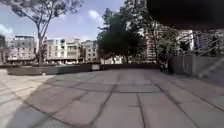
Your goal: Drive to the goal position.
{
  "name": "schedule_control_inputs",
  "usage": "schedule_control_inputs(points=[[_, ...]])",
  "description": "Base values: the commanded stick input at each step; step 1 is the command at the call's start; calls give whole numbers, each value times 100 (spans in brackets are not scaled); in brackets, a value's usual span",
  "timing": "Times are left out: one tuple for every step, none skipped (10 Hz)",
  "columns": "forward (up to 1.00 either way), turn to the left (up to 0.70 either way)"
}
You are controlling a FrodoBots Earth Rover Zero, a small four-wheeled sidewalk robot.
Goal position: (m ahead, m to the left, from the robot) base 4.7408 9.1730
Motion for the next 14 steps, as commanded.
schedule_control_inputs(points=[[70,0],[70,0],[70,0],[70,0],[21,0],[0,0],[0,0],[0,0],[0,0],[0,0],[0,0],[0,0],[0,0],[0,0]])
